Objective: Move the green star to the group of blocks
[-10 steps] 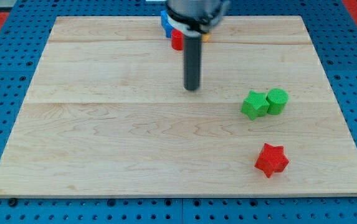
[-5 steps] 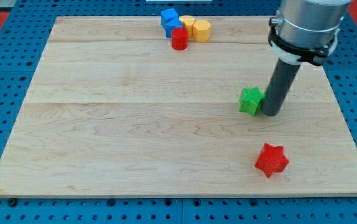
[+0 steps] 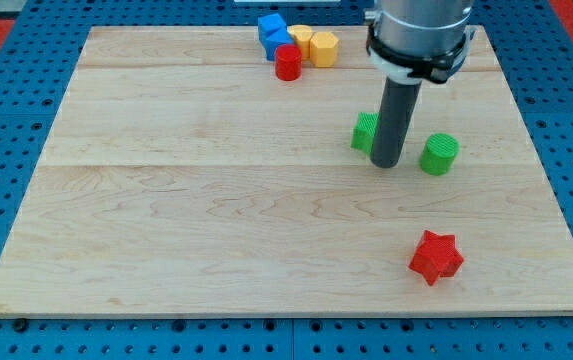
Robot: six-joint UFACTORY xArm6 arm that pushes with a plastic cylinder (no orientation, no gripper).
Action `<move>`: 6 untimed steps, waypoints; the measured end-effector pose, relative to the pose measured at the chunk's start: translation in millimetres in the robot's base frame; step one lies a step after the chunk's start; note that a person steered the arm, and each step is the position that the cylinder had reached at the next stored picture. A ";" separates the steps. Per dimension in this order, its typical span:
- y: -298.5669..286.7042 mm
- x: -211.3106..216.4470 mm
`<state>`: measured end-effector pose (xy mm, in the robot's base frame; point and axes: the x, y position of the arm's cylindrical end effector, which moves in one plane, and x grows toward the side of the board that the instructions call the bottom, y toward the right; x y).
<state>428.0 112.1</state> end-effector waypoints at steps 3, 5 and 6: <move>-26.9 -90.8; -35.6 -45.9; -65.4 -52.7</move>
<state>375.3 46.7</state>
